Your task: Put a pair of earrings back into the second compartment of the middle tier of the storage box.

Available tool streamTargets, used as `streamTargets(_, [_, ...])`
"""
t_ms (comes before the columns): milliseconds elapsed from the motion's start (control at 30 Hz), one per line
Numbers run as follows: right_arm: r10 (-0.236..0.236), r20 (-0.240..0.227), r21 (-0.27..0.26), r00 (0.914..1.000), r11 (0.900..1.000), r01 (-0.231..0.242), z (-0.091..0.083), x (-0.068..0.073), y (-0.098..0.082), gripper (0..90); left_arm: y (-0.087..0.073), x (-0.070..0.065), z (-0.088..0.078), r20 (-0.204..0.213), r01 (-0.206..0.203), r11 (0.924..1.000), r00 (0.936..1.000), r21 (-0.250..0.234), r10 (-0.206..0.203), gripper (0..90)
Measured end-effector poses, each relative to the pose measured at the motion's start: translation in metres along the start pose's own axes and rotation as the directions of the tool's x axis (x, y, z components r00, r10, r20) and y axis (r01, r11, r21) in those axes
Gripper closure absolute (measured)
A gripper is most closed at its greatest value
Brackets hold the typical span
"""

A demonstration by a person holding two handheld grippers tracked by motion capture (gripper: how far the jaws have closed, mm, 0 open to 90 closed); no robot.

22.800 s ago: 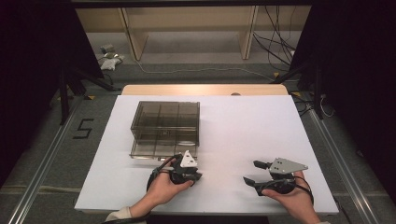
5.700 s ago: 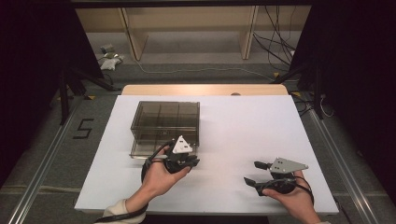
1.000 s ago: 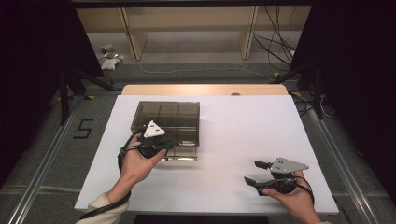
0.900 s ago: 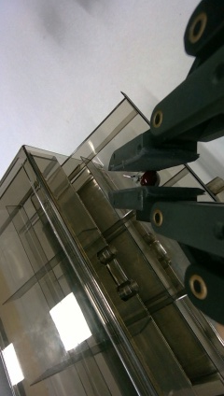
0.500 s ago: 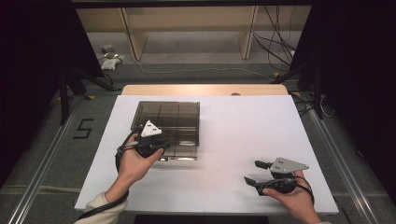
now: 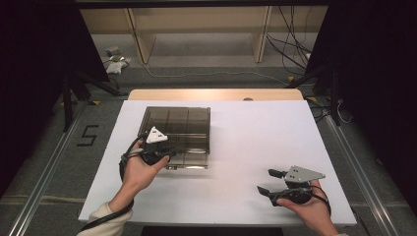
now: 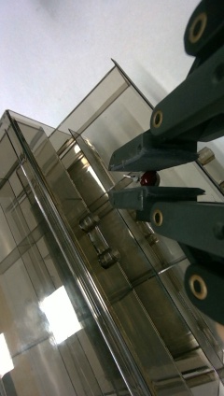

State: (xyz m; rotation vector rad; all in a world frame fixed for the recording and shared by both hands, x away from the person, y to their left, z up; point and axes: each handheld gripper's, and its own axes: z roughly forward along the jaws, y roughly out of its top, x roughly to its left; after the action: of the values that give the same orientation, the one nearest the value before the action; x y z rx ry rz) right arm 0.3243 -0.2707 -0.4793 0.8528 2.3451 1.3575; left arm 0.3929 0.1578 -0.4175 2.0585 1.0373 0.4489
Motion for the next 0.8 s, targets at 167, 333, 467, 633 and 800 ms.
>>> streamTargets(167, [0.002, 0.000, 0.001, 1.0000, 1.000, -0.002, -0.0001, 0.0001, 0.0000, 26.2, -0.0012, 0.0016, 0.0014, -0.008, 0.000, 1.0000, 1.0000, 0.002, 0.000, 79.9])
streamTargets(333, [0.001, -0.001, 0.000, 1.0000, 1.000, -0.001, 0.0000, 0.0000, 0.0000, 26.2, -0.0027, 0.0040, 0.0026, -0.013, 0.002, 1.0000, 0.9999, 0.007, -0.002, 79.9])
streamTargets(467, [0.002, -0.001, 0.000, 1.0000, 1.000, -0.002, 0.0000, 0.0001, -0.0001, 26.2, -0.0039, 0.0063, 0.0042, -0.016, 0.009, 0.9999, 0.9998, 0.008, -0.009, 79.9])
streamTargets(633, [0.000, -0.001, 0.000, 1.0000, 1.000, 0.000, 0.0001, 0.0000, -0.0001, 26.2, -0.0051, 0.0080, 0.0055, -0.019, 0.014, 0.9998, 0.9997, 0.012, -0.014, 79.9])
streamTargets(800, [0.002, -0.001, 0.000, 1.0000, 1.000, -0.002, 0.0000, 0.0000, -0.0001, 26.2, -0.0063, 0.0099, 0.0066, -0.020, 0.019, 0.9997, 0.9996, 0.015, -0.018, 79.9])
